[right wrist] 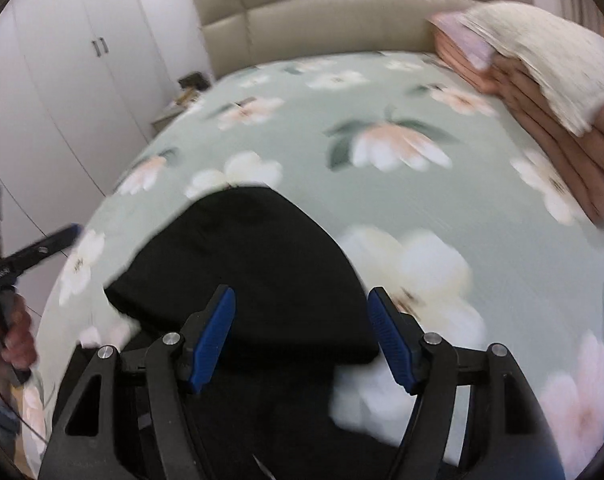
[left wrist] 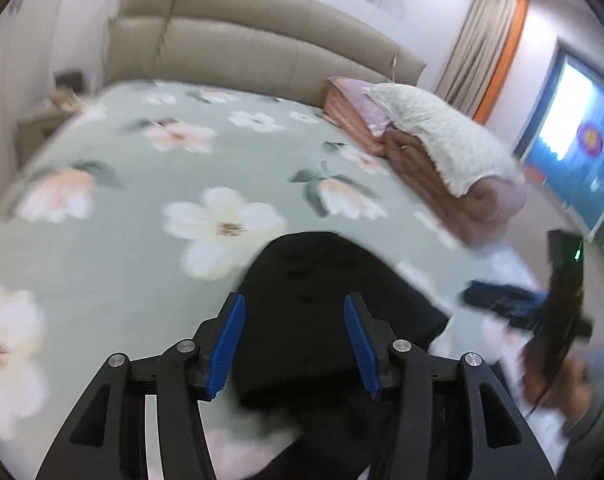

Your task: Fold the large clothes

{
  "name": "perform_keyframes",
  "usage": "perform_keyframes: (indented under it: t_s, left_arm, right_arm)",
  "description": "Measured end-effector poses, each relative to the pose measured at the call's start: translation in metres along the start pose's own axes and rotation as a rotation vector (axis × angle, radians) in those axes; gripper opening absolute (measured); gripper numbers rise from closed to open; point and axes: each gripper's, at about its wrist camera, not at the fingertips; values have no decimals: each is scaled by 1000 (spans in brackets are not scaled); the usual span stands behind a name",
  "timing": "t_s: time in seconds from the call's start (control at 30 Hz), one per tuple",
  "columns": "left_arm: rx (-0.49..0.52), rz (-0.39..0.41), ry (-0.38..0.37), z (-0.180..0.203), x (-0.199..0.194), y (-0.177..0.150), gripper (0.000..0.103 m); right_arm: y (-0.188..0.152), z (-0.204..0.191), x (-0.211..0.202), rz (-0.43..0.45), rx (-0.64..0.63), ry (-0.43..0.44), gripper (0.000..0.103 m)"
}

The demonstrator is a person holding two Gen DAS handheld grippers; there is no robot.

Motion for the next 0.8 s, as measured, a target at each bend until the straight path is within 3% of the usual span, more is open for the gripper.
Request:
perform_keyframes:
  t_s: [0.03, 0.1, 0.2, 0.27, 0.4, 0.5, 0.57, 0.67, 0.7, 0.8]
  left_arm:
    - [-23, -41, -27, 1, 22, -1, 53]
    - [-35, -134, -7, -2, 56, -15, 53]
    - [-28, -340, 33, -14, 106, -62, 52]
    - [-42, -280, -10, -20, 100, -74, 52]
    - [-71, -270, -20, -22, 98, -68, 52]
    - [-21, -241, 12, -13, 95, -71, 53]
    - [-20, -242, 14, -13, 96, -70, 53]
    - [-39, -238, -12, -19, 96, -67, 53]
    - [-45, -234, -21, -21, 96, -68, 53]
    - [-57, -226, -37, -26, 93, -71, 53]
  right_arm:
    - [4, -3, 17, -13, -8, 0, 73]
    - [2, -2, 51, -66, -8, -29, 72]
    - [-35, 8, 111, -284, -49, -18, 71]
    - [-50, 9, 106, -214, -86, -9, 71]
    - [-38, 8, 87, -208, -60, 3, 69]
    - [-6, -3, 65, -76, -59, 21, 69]
    - [17, -15, 72, -25, -76, 40, 69]
    - [38, -29, 111, -58, -92, 34, 65]
    - [40, -30, 133, -97, -85, 18, 60]
    - [30, -22, 176, -218, -72, -37, 59]
Point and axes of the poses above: each gripper's, at about its wrist camera, not at the fingertips, and x roughly the way its jaws point, z to its right, y to its top, and after that the axes turned 7 degrees about y, right-handed
